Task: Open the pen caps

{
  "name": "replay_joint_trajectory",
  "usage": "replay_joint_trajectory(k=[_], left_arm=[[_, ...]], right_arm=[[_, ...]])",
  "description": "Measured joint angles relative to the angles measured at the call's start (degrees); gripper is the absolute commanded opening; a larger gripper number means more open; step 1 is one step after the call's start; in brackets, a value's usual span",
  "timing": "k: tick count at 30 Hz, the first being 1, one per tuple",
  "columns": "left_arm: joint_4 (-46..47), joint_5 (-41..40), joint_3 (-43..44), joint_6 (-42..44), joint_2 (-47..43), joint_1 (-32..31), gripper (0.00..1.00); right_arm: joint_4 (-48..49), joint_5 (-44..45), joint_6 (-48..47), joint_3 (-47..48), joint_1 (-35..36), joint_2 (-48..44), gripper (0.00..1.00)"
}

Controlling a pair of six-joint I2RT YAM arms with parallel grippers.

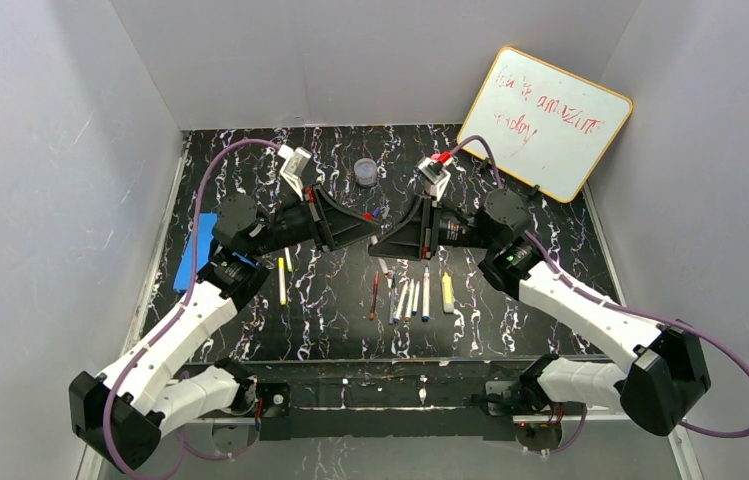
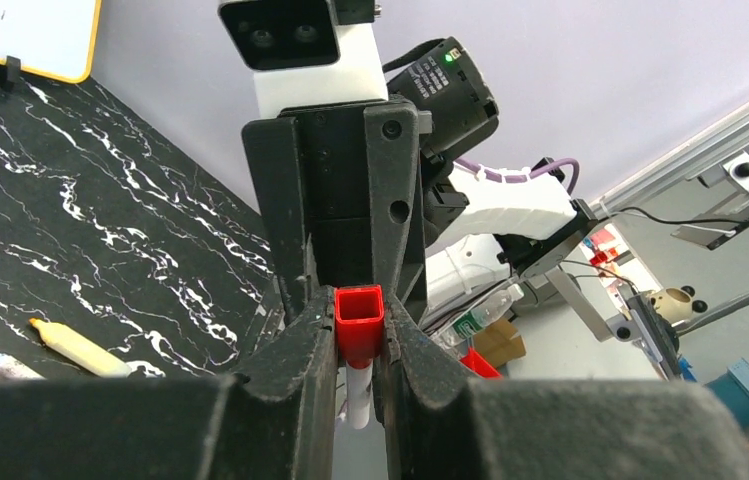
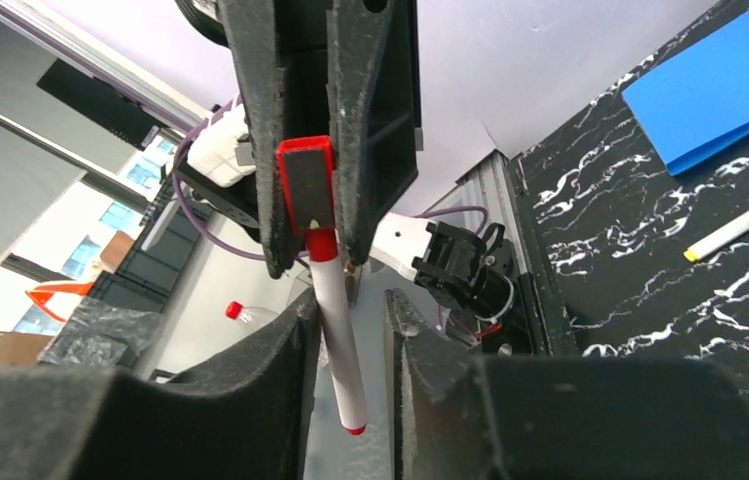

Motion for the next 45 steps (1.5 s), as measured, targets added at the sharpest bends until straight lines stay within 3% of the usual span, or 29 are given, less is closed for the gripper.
replay_joint_trajectory(k=[9,11,15,21,25,29,35,40,45], left_arm=[[0.4,1.0,0.0,-0.4,0.2,0.0,0.0],[0.5,1.0,0.0,-0.4,0.2,0.0,0.0],[0.2,0.8,0.0,-0.5,0.2,0.0,0.0],[-2.8,-3.6,0.3,0.1,-0.9,-0.2,0.0],[-11.5,-14.7,2.3,1.6,-2.2,-1.8,0.0],[-18.3,-22.3,5.1,0.8,-1.0,-3.5,0.0],[-13.5,-43.5,8.8,-0.9,2.4,0.5,0.0],[-13.3,-48.2,10.6,0.2,3.8,0.4,0.0],[-16.7,-44.6,11.5,6.7,6.2,0.6,0.0]], right_arm=[[7.6,-0.7,6.3,0.0,0.0,2.4,0.33],[9.0,-1.0,7.4,0.0,0.0,3.1,0.27],[10.8,-1.9,8.8,0.0,0.0,4.0,0.02],[10.5,-1.2,6.6,-0.3,0.2,3.4,0.01],[-2.3,12.5,-3.8,-0.3,3.8,-1.3,0.01],[-12.3,33.6,-10.6,-0.5,11.2,-5.9,0.01],[-27.0,43.1,-12.6,-6.8,20.1,-12.6,0.01],[-34.8,50.6,-13.1,-7.3,20.2,-15.0,0.01],[-47.3,65.0,-17.6,-3.1,18.6,-12.5,0.01]])
